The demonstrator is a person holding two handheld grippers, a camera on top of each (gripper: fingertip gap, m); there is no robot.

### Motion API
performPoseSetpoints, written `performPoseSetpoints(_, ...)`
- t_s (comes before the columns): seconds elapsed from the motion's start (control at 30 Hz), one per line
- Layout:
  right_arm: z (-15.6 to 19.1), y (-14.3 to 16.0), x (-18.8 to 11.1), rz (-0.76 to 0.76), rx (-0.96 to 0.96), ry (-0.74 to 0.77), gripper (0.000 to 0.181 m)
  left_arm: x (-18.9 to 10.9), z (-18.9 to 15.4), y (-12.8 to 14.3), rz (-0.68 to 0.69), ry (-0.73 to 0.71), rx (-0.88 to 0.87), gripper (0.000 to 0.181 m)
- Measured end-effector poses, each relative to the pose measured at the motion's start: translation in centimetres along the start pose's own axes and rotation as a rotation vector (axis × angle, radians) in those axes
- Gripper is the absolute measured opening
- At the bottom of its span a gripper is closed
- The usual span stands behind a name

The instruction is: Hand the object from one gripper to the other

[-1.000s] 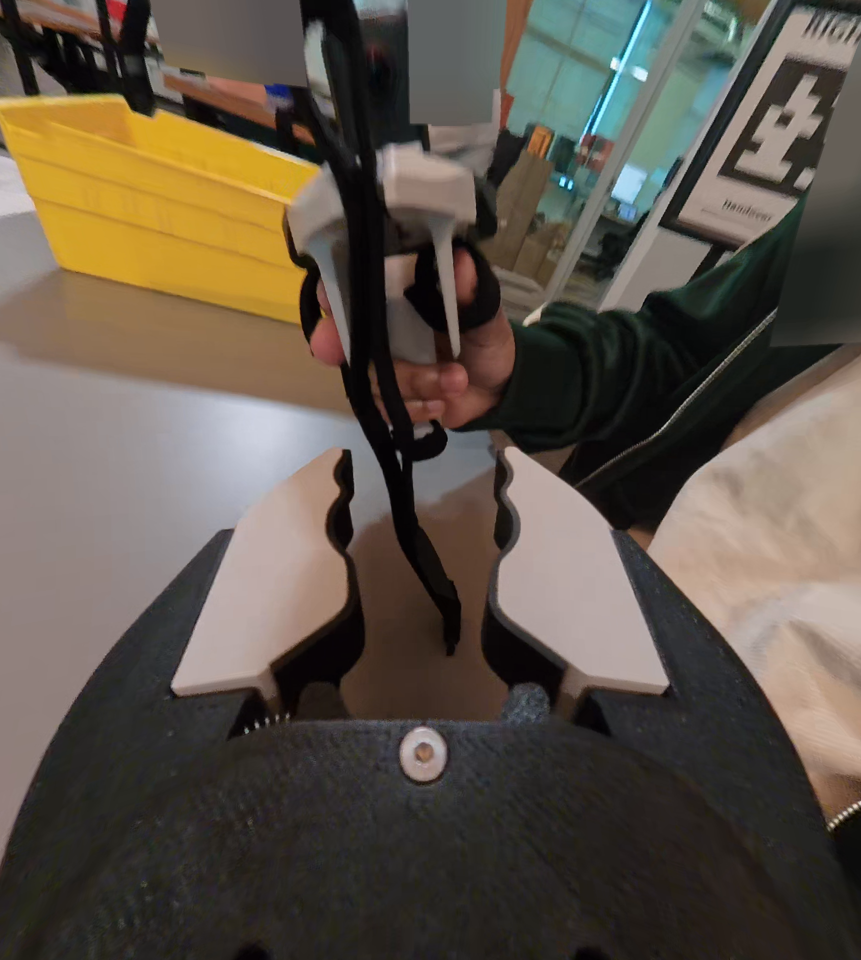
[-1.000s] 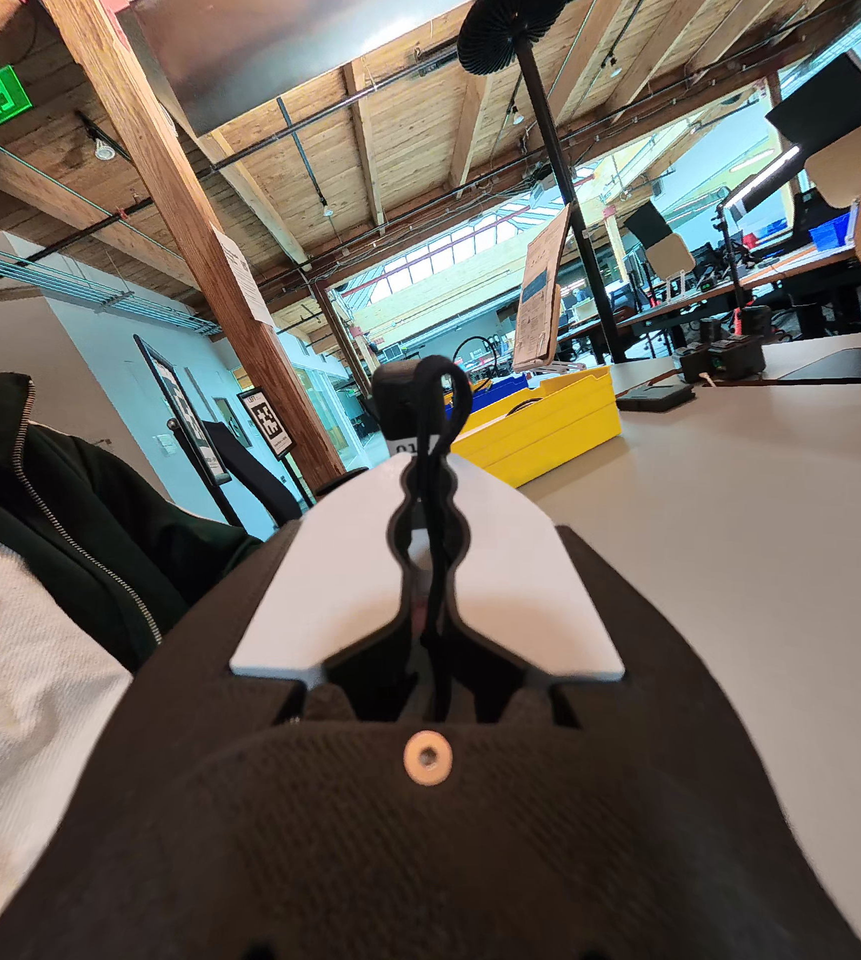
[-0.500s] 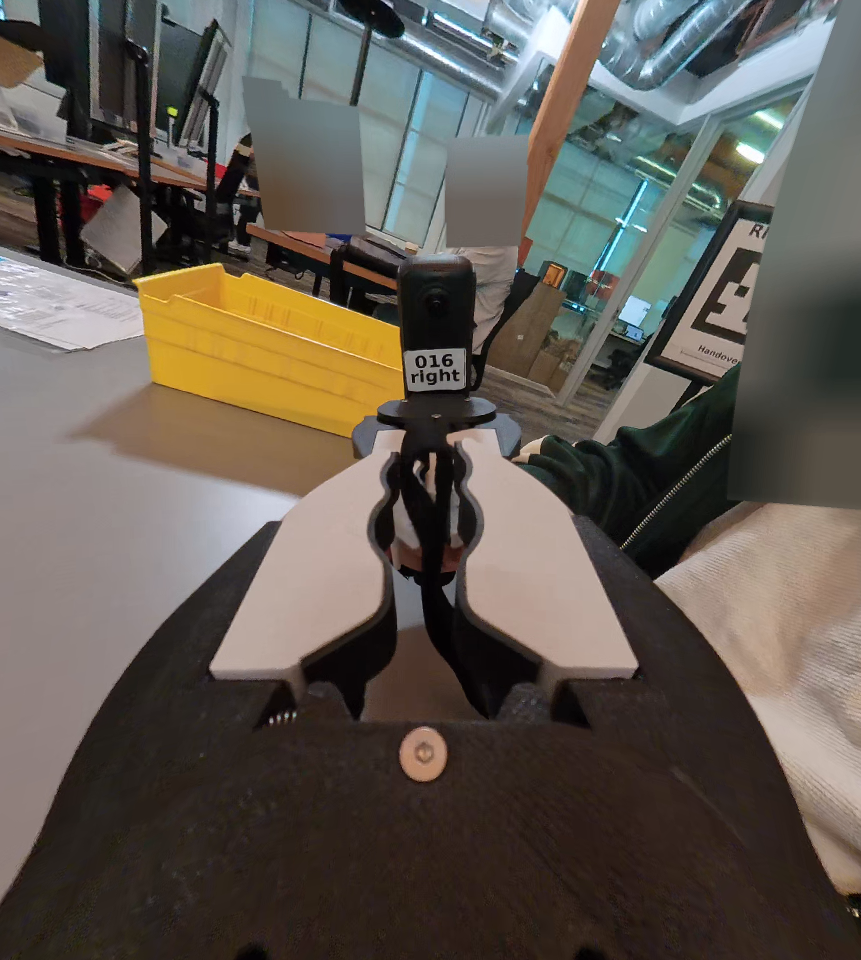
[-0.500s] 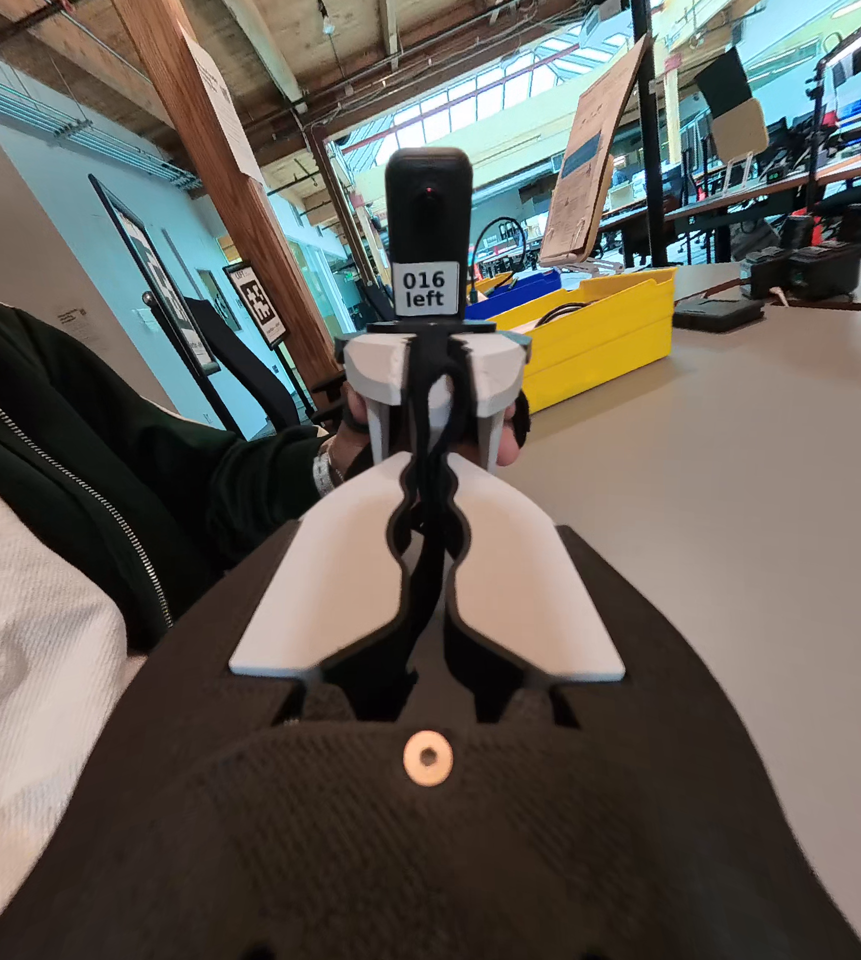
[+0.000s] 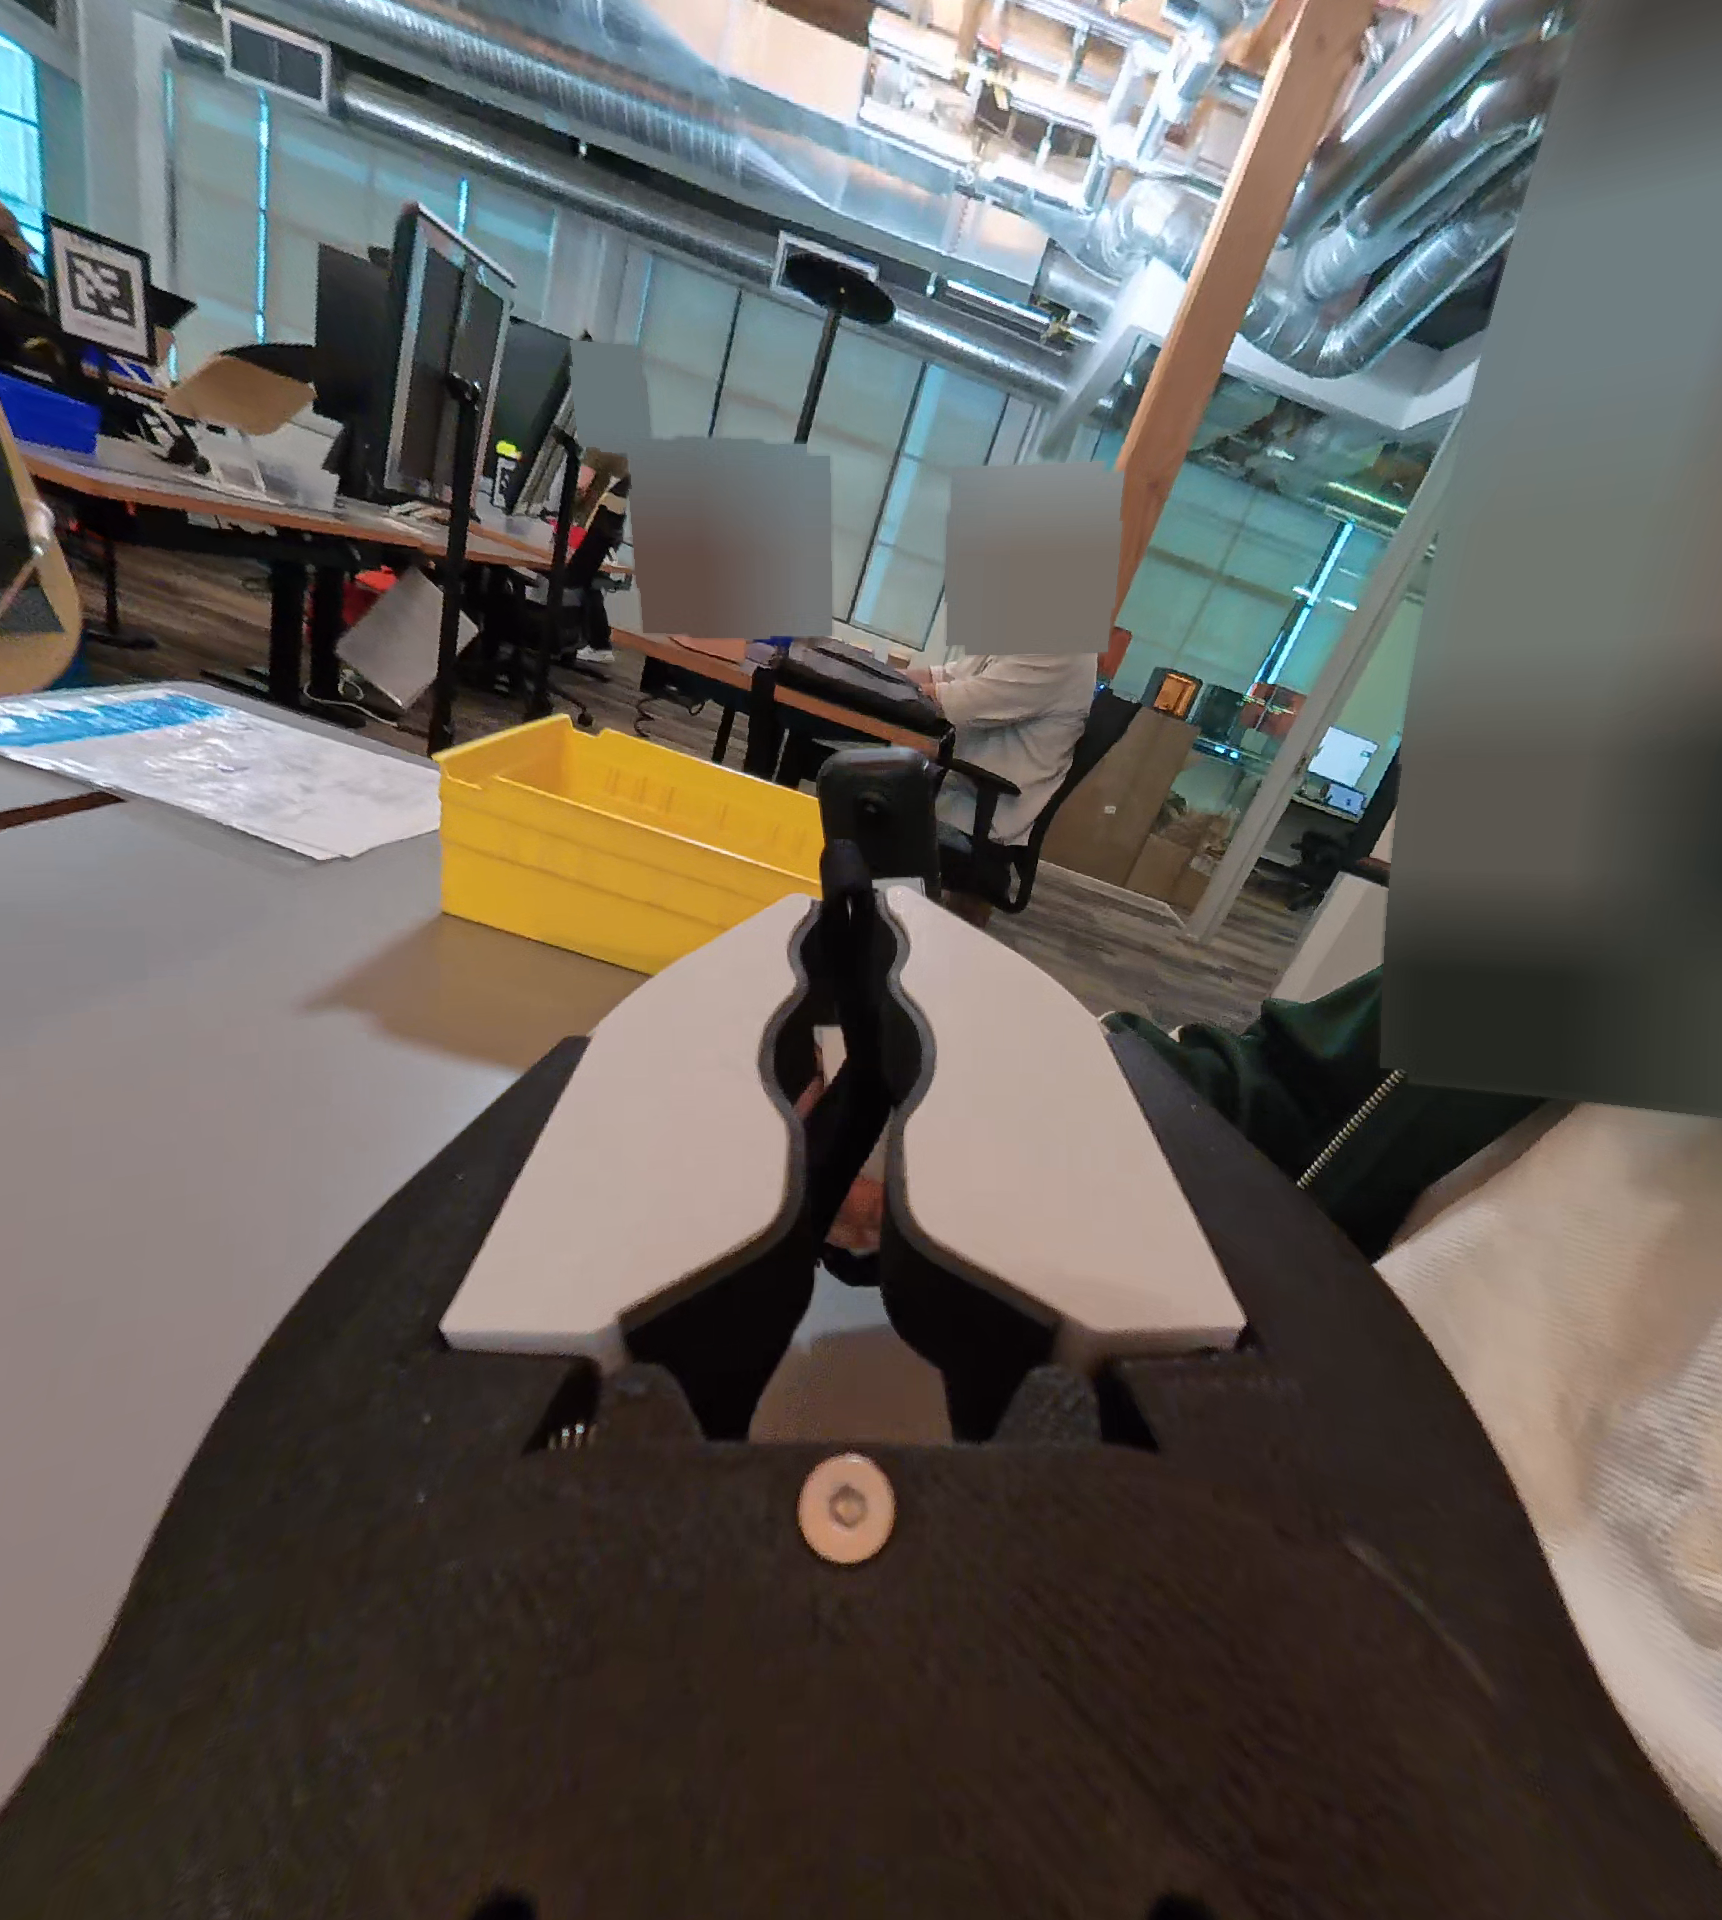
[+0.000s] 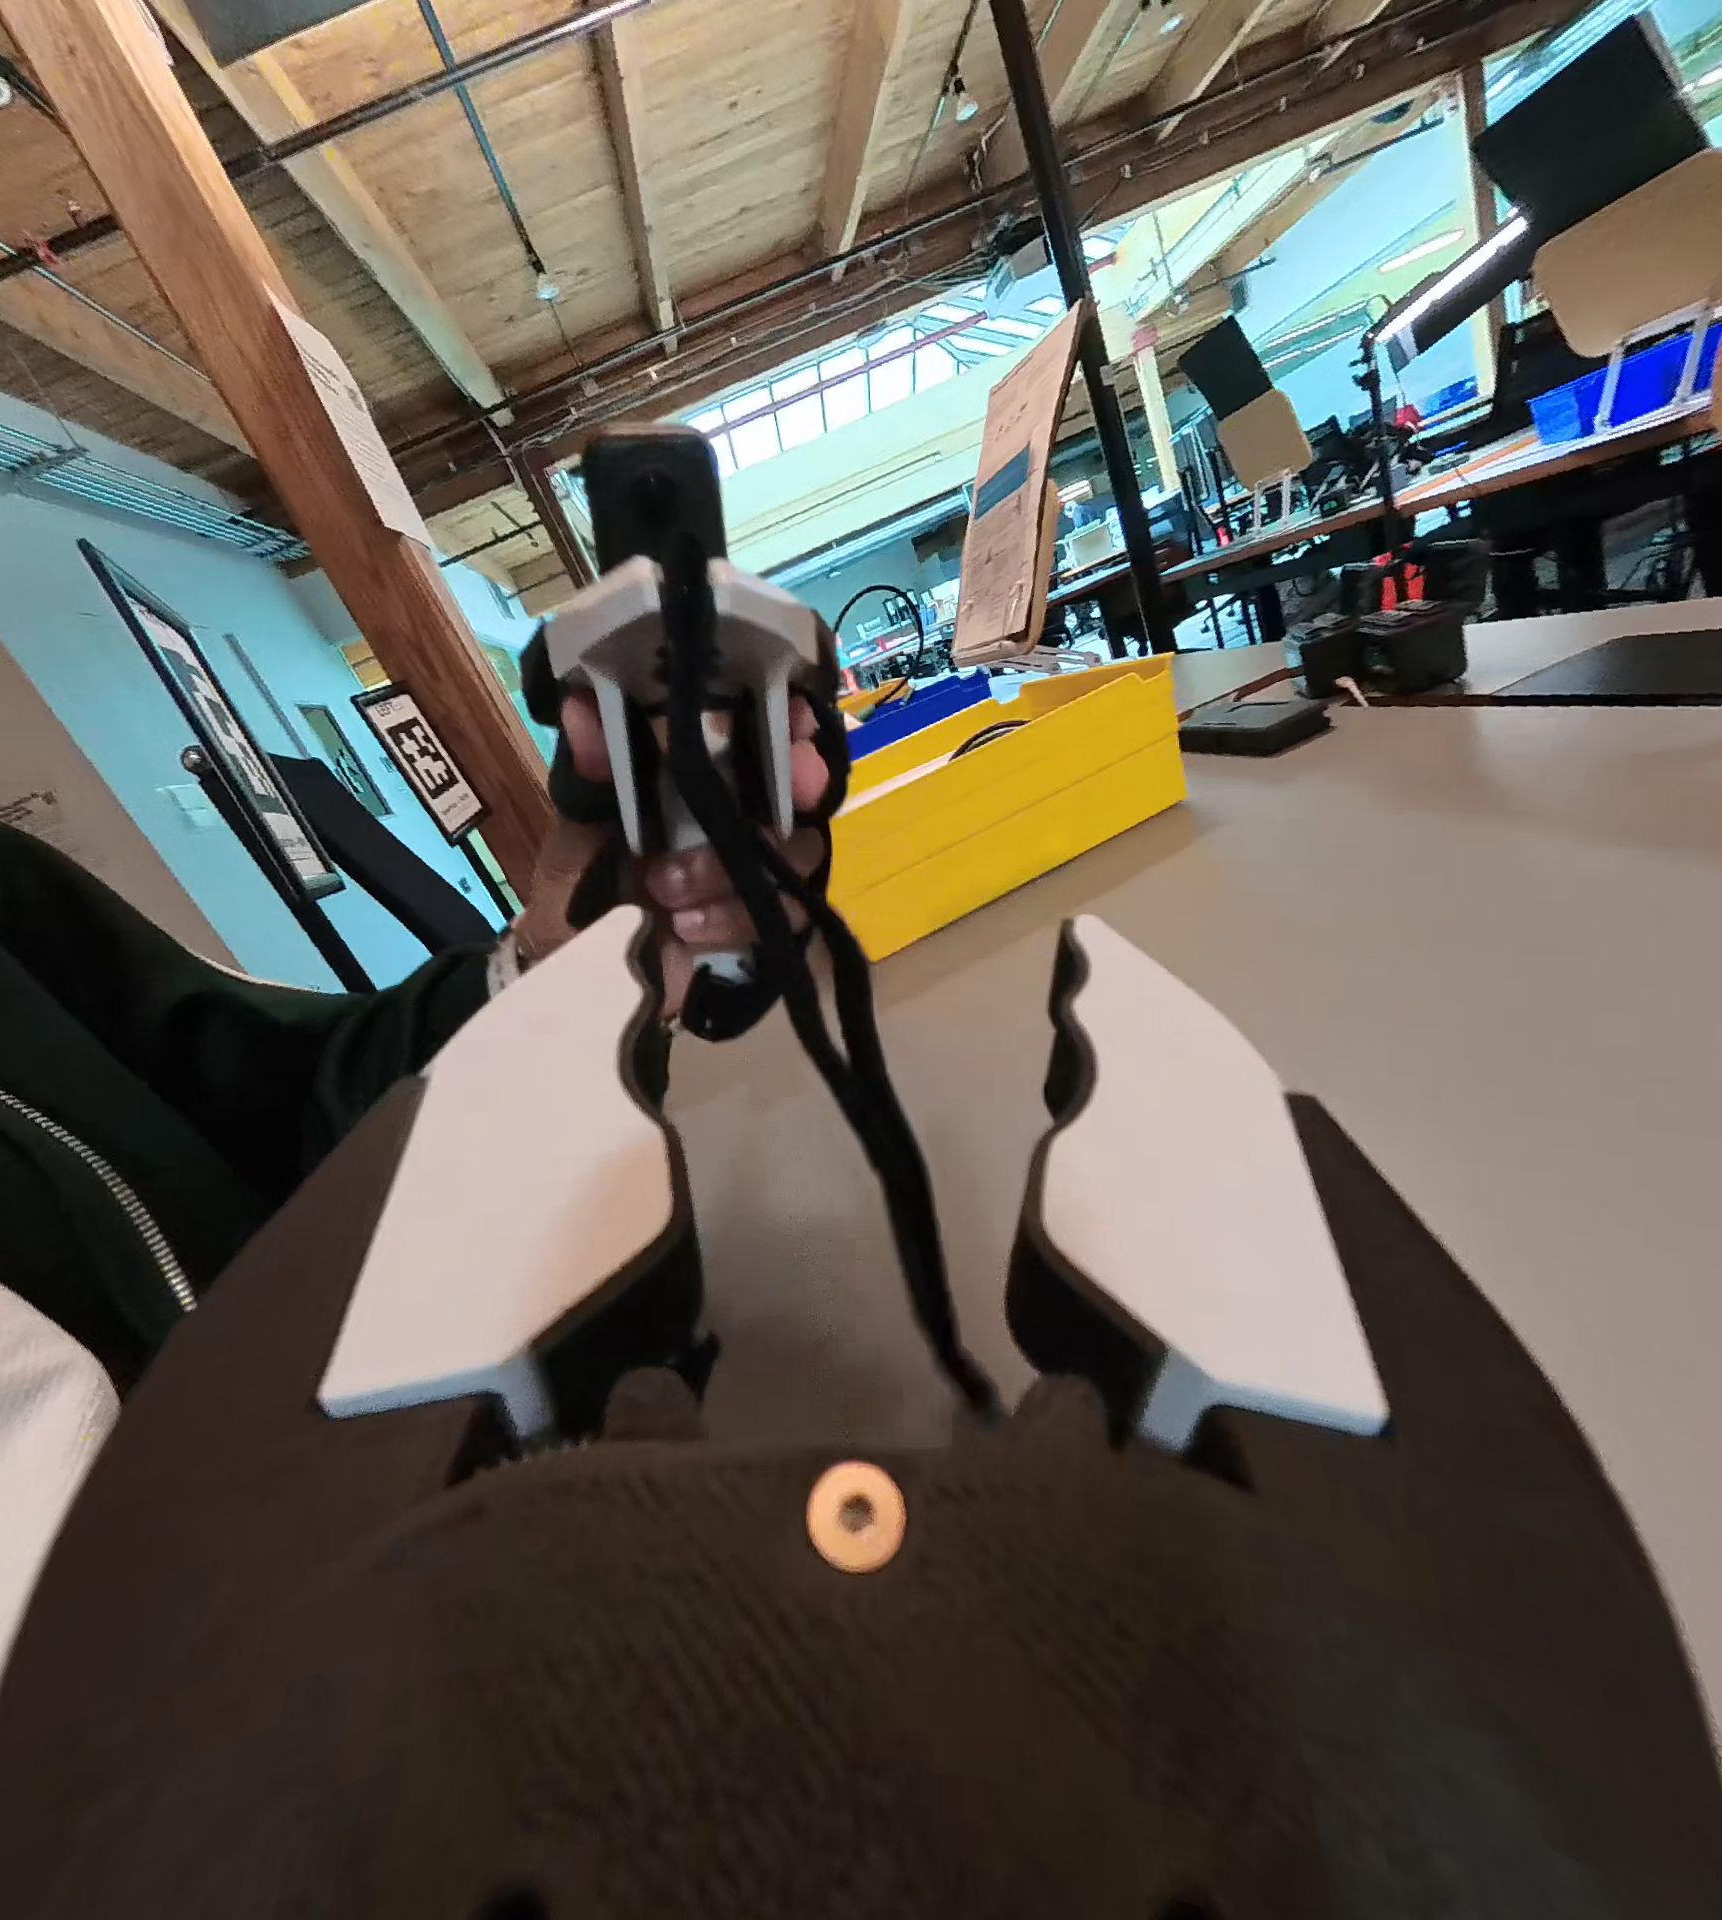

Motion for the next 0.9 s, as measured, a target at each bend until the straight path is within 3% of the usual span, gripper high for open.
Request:
performPoseSetpoints(0.3,1.6,1.2,1.1,0.066,-0.156,-0.021,0.069,0.5,-1.0,-0.6,0.028,0.027,0.053,0.008)
performPoseSetpoints(0.53,3.0,1.4,1.2,0.051,-0.199,-0.100,0.045,1.5,-1.4,-0.1,0.054,0.084,0.043,0.009)
performPoseSetpoints(0.73,3.2,1.3,1.0,0.048,-0.200,-0.145,0.011,1.6,-1.4,-0.1,0.044,0.109,0.034,0.009)
performPoseSetpoints(0.9,3.1,1.2,0.9,0.039,-0.181,-0.155,0.006,1.3,-1.3,-0.3,0.023,0.109,0.030,0.011)
Point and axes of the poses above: each gripper's, where its closed fingertips meet, x out along the fingers, y out of its underside, z = x × y across the jaws, the point moved 9 cm from there along -x, back along the fingers, and after that the axes turned 15 degrees about y, right-handed, at the moved point
